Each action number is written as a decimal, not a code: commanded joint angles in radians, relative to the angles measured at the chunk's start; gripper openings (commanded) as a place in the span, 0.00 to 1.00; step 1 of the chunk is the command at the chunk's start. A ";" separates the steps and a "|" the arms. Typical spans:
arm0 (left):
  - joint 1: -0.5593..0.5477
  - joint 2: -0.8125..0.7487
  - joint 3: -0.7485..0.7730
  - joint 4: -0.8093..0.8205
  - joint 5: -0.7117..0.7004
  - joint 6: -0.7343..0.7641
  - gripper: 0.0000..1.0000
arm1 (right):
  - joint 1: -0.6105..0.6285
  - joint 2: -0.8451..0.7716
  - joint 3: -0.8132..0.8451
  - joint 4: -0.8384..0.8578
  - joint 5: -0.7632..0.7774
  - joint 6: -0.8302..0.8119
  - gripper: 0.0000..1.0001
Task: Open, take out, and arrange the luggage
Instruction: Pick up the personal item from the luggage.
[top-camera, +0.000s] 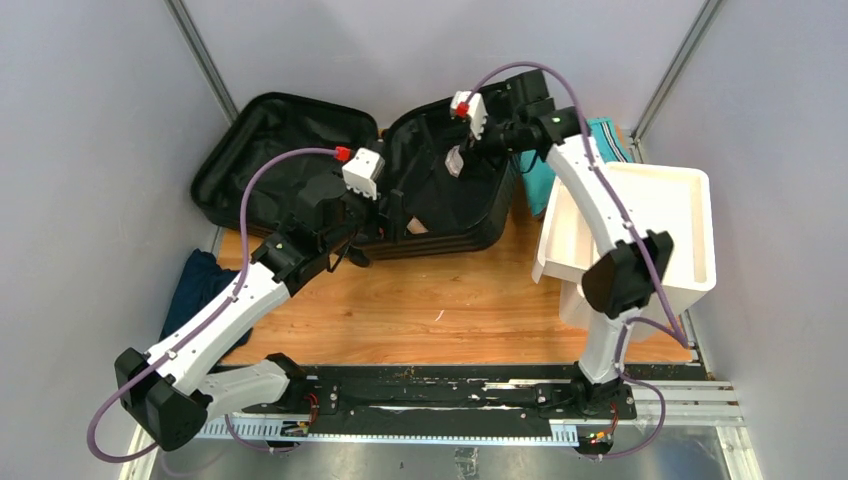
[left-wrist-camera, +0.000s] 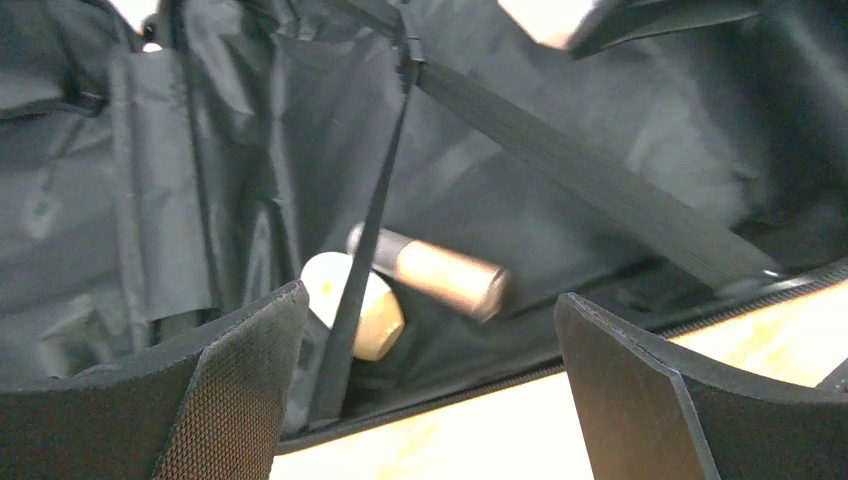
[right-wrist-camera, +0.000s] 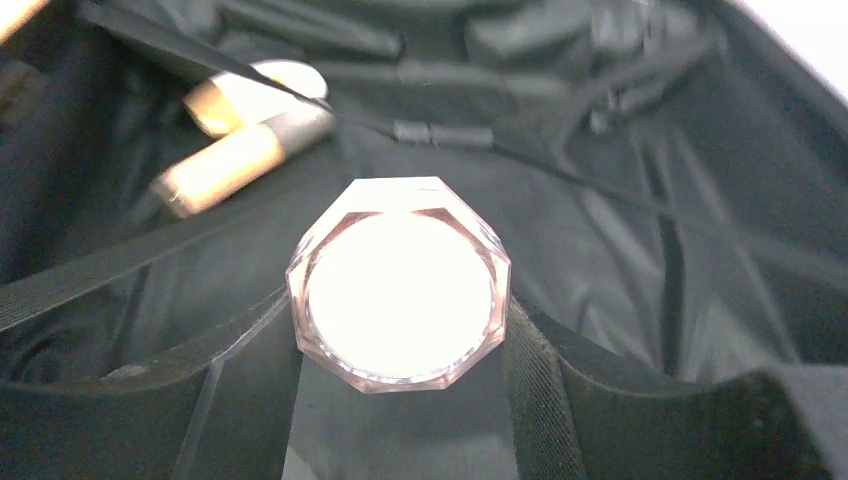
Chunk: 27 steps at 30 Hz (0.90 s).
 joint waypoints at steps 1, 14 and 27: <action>0.006 0.020 0.029 0.067 0.041 0.006 1.00 | -0.112 -0.162 -0.088 -0.086 -0.227 -0.101 0.01; 0.006 0.106 0.020 0.125 0.159 0.014 1.00 | -0.228 -0.284 -0.342 -0.103 -0.185 -0.079 0.00; 0.006 0.074 -0.025 0.136 0.192 -0.058 1.00 | -0.180 -0.237 -0.367 -0.015 -0.384 0.112 0.07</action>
